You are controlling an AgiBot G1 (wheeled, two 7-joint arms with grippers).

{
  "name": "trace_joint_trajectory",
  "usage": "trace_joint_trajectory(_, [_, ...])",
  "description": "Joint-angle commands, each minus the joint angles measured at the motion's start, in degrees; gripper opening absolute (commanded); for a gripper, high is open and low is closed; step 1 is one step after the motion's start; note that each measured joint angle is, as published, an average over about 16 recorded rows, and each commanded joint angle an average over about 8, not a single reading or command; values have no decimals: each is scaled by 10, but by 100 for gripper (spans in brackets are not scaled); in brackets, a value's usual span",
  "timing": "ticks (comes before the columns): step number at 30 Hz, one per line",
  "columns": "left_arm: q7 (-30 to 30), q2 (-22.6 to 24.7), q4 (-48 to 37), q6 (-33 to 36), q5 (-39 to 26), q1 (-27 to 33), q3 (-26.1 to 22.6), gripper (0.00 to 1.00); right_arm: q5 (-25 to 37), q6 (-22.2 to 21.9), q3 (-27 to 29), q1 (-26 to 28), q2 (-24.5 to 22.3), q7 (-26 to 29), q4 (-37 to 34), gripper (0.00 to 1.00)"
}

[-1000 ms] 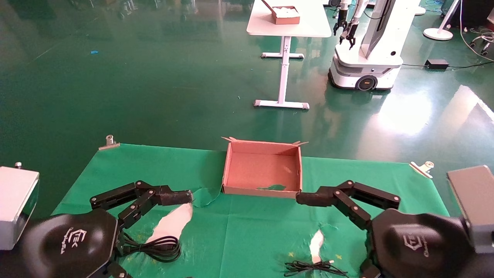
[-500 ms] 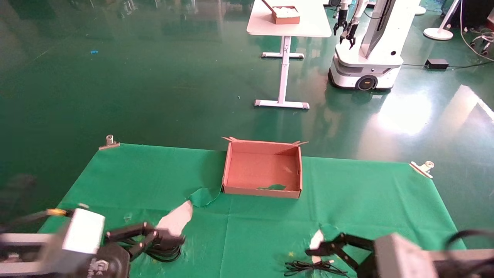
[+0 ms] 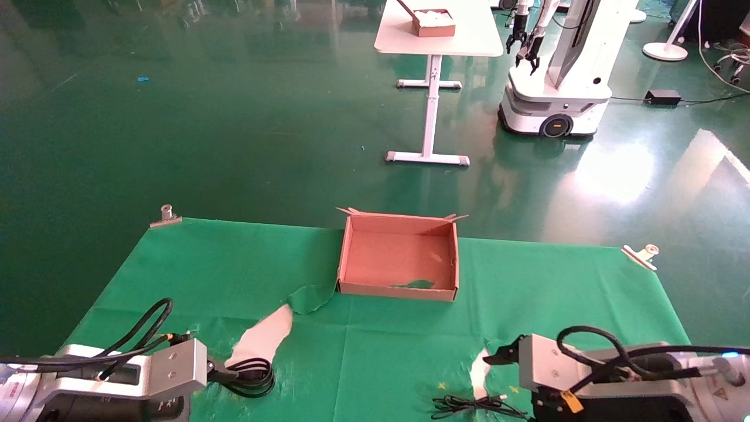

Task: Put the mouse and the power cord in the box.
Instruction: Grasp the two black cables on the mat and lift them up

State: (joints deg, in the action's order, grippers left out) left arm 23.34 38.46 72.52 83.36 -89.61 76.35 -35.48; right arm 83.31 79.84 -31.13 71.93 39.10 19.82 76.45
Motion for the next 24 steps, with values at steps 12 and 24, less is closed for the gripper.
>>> trace_joint_trajectory(12, [51,94,-33,-80,-235,23,-74,100,20,-1,-3,11,-2,1,4,100])
trace_joint_trajectory(24, [52,179,-128,-127,-349,51,-117,100,21,2,-2,13,-10,12,4,100])
